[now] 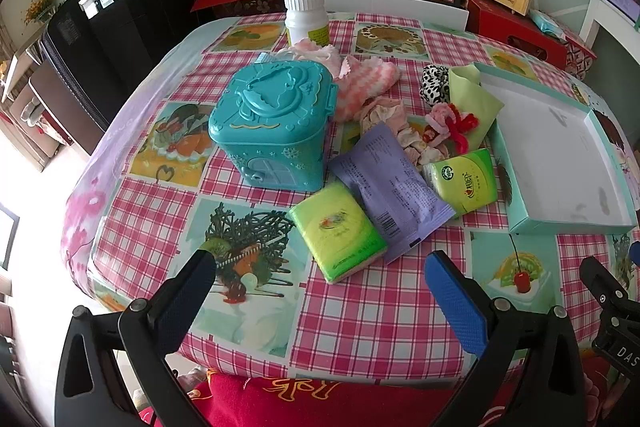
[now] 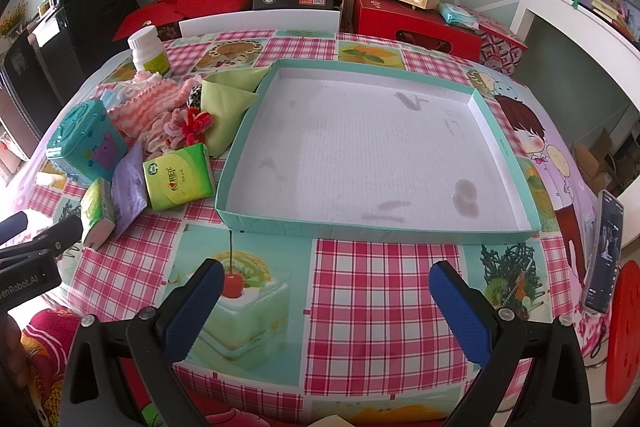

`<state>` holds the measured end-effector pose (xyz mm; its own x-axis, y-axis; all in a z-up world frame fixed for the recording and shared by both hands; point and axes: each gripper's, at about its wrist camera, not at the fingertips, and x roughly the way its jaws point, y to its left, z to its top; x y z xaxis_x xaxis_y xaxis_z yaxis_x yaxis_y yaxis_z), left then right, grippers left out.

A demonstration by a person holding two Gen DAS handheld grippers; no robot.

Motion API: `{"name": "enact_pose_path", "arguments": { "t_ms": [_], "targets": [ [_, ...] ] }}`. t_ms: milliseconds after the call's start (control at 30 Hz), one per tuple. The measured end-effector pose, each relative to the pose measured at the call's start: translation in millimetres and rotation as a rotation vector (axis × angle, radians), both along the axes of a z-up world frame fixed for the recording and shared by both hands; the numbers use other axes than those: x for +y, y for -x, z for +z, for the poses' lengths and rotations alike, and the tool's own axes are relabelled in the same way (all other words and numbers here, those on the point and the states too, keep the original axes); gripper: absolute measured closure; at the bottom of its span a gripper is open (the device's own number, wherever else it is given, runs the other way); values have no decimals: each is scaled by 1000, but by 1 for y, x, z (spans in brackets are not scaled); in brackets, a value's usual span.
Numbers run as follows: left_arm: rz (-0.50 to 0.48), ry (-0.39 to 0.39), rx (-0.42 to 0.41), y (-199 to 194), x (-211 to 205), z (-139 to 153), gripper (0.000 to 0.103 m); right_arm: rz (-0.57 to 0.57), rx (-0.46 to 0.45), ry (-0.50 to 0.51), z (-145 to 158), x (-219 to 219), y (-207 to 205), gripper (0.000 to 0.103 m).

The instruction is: Organize soft objects

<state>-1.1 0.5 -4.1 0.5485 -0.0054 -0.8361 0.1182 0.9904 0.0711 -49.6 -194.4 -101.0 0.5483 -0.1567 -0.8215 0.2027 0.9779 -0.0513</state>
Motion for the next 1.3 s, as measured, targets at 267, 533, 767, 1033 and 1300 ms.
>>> {"name": "enact_pose_path", "arguments": {
  "t_ms": [267, 533, 767, 1033, 1300],
  "targets": [
    [0, -1, -2, -1, 0, 0, 0, 0, 1, 0, 0, 0, 0, 0],
    [1, -2, -3, -2, 0, 0, 0, 0, 2, 0, -1, 0, 0, 0],
    [4, 20, -109, 3, -1, -3, 0, 1, 3, 0, -1, 0, -1, 0],
    [25, 61, -119, 4, 2, 1, 0, -1, 2, 7, -1, 1, 1, 0],
    [24, 170, -69, -4, 21, 6, 0, 83, -51, -16, 11, 14, 4, 0]
  ]
}}
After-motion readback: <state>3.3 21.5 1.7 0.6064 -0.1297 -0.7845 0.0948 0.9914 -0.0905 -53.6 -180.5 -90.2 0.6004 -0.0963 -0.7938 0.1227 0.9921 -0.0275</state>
